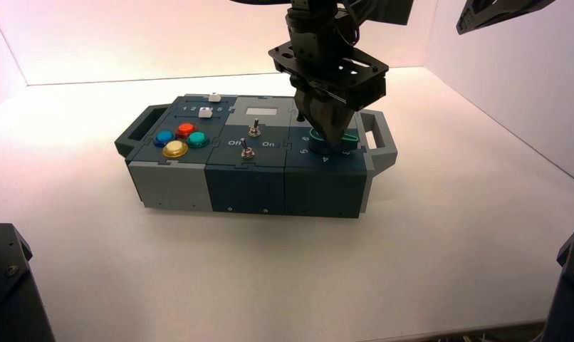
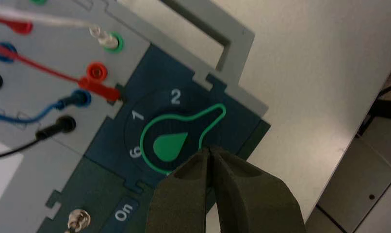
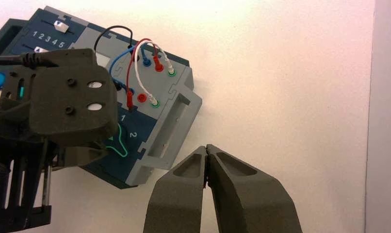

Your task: Turn the knob to position 3.

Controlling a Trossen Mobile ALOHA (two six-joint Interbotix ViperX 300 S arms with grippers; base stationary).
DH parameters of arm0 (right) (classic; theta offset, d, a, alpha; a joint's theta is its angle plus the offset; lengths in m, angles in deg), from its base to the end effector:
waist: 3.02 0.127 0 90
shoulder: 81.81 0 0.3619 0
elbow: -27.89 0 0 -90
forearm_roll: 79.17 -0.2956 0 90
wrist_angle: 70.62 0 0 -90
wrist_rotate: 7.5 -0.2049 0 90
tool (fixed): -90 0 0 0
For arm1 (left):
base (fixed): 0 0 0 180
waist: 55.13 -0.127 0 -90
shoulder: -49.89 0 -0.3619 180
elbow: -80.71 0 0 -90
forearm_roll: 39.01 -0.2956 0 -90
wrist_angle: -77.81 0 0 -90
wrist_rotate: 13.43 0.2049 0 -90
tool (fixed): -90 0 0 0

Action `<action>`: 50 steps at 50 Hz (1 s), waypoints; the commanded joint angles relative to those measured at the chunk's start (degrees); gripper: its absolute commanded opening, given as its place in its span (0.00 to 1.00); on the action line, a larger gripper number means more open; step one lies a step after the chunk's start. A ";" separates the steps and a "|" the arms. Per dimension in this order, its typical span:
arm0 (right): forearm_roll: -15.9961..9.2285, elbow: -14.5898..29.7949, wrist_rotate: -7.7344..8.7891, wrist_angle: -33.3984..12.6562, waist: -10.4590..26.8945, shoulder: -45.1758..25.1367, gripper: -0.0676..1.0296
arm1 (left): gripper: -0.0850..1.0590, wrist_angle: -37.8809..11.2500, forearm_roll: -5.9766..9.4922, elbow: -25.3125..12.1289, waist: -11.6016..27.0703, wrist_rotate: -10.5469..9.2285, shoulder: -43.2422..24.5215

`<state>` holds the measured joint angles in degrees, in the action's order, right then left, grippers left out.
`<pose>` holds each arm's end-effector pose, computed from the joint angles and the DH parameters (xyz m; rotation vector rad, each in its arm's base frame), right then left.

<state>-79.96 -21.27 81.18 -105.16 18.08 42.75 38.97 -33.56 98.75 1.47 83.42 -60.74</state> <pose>0.1998 0.0788 0.1956 -0.1226 0.8541 0.3379 0.2116 -0.3431 0.0814 0.6653 1.2399 -0.9084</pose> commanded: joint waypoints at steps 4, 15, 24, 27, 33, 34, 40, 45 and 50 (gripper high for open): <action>0.18 0.79 0.09 0.53 0.00 -0.70 0.04 | 0.05 0.70 0.18 1.76 0.18 -0.18 4.92; 0.18 1.05 0.09 0.70 0.00 -1.05 0.04 | 0.05 1.32 0.18 3.16 0.18 -0.62 8.35; 0.26 1.05 0.09 0.88 0.00 -0.97 0.04 | 0.05 1.41 0.18 3.52 0.18 -1.05 11.51; 0.26 1.05 0.09 0.97 0.00 -0.70 0.04 | 0.05 1.85 0.18 3.87 0.18 -1.23 14.24; 0.26 0.97 0.09 1.67 0.00 0.35 0.04 | 0.05 3.08 0.00 4.57 -0.09 -1.93 18.54; 0.18 1.05 0.09 1.76 0.00 0.62 0.04 | 0.05 3.08 0.00 4.66 -0.26 -2.02 19.16; 0.09 0.97 0.09 2.55 0.00 1.32 0.04 | 0.05 3.08 0.00 5.36 -1.58 -2.29 21.18; 0.00 0.97 0.09 2.46 0.00 1.14 0.04 | 0.05 2.99 -0.26 5.98 -1.85 -2.20 20.74; 0.00 1.23 0.09 2.64 0.00 1.32 0.04 | 0.05 2.99 -0.26 5.80 -1.85 -2.20 19.60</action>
